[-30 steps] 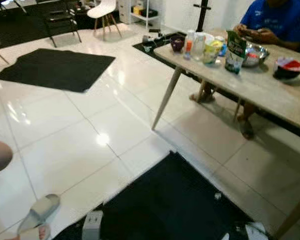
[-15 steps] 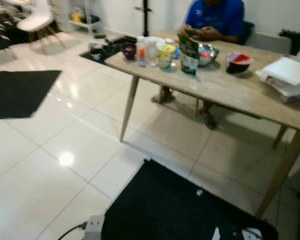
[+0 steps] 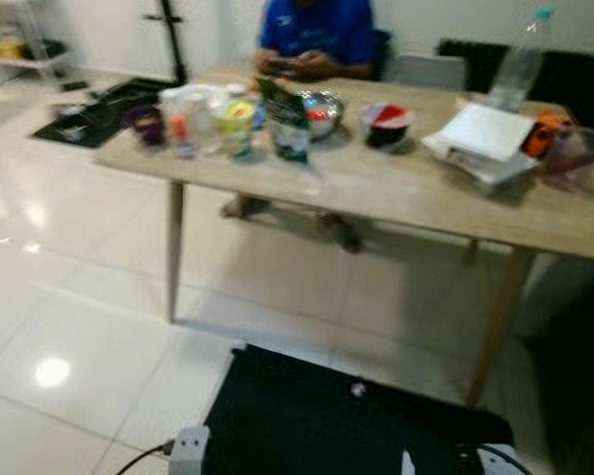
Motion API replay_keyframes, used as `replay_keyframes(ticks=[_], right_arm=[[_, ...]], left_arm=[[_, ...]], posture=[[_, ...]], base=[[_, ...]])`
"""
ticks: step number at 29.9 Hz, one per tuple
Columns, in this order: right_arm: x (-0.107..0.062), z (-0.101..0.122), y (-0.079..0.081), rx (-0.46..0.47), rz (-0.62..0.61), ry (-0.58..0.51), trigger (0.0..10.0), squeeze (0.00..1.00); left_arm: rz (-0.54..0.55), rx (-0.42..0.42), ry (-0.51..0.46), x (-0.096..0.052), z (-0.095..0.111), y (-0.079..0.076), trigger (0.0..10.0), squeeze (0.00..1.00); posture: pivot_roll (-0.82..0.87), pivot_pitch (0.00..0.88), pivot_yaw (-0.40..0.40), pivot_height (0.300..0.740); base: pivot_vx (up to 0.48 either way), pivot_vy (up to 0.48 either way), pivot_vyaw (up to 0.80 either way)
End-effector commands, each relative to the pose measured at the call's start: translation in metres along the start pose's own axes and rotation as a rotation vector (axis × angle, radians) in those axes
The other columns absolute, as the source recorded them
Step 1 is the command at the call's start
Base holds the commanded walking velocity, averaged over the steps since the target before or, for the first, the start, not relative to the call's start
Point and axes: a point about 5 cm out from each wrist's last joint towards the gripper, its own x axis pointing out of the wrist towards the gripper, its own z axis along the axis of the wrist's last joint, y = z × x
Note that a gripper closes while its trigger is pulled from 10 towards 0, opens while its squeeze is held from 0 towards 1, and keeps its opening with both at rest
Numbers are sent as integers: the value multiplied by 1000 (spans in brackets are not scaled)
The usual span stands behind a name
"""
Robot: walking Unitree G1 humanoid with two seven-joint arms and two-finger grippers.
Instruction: Restocking fridge
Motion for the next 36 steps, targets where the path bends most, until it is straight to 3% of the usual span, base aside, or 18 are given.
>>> replay_keyframes(ticks=[1,15,36], right_arm=[[0,0,-6,-15,-19,2,10000,0],[-1,-3,-7,-29,-24,3,10000,0],[-1,-3,-4,-52,-11,5,10000,0]], left_arm=[[-1,14,10,0,-2,0,10000,0],[-8,30,15,0,-1,1,10000,0],[17,41,16,-2,0,6,10000,0]], posture=[[-37,22,33,740],[-40,19,34,740],[-34,14,33,740]], base=[[270,0,-763],[257,0,-133],[0,-57,0]])
